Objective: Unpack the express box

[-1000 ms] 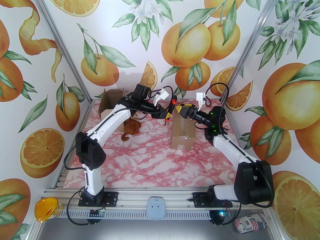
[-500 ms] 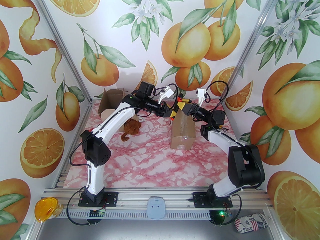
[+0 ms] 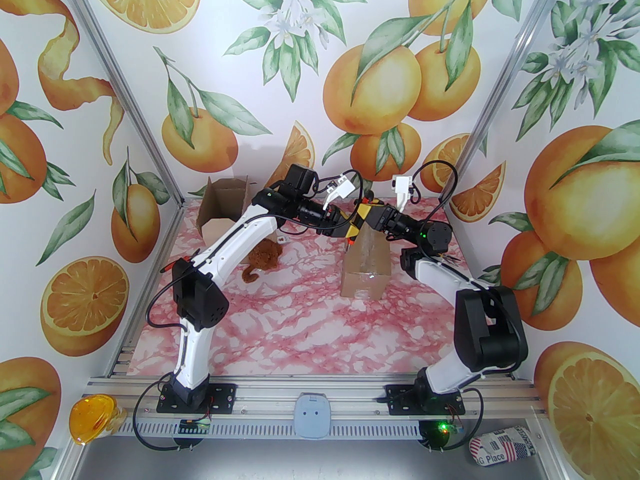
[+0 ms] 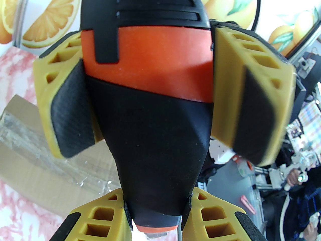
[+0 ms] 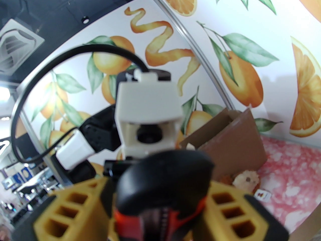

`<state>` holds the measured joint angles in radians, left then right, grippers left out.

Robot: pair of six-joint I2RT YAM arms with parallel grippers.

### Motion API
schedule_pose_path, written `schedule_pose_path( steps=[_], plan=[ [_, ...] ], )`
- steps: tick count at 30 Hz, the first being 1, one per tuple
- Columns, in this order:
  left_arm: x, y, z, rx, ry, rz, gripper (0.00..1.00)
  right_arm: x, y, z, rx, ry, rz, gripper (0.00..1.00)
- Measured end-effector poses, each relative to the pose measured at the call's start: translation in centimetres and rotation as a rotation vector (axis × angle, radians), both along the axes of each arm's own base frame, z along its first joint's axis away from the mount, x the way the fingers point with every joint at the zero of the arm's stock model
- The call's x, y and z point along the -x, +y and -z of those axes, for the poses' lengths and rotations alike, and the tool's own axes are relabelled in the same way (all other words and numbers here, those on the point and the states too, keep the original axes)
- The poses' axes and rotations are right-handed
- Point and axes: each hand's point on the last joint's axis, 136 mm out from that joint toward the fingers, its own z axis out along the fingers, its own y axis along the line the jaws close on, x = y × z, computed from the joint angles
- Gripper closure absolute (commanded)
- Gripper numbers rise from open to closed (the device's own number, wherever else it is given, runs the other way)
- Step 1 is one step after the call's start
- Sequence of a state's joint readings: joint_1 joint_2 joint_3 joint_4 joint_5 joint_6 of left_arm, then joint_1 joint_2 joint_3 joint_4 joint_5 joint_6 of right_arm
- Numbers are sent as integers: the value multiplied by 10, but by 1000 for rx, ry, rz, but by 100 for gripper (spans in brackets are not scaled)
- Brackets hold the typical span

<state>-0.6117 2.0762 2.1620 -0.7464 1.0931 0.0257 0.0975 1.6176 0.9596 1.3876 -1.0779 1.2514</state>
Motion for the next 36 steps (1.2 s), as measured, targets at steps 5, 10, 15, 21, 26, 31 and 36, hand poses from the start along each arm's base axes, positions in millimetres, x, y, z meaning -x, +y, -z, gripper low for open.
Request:
schedule_pose_path(
  steps=[5, 10, 15, 21, 26, 31, 36],
  plan=[
    [0, 0, -1, 0, 4, 0, 71, 0, 0, -1, -7, 14, -3, 64],
    [0, 0, -2, -7, 10, -6, 68, 0, 0, -1, -10, 19, -4, 66],
    [1, -1, 0, -18, 12, -13, 59, 0, 0, 0, -10, 23, -5, 69],
    [0, -2, 3, -38, 15, -30, 46, 2, 0, 3, -6, 24, -2, 70],
    [-10, -1, 6, -73, -54, -93, 31, 3, -1, 3, 3, 12, 13, 71],
    [-10, 13, 3, -123, -223, -245, 25, 0, -3, -3, 27, 21, 71, 71],
    [6, 21, -19, -119, -455, -394, 28, -3, -6, -8, 96, 50, 189, 71]
  ],
)
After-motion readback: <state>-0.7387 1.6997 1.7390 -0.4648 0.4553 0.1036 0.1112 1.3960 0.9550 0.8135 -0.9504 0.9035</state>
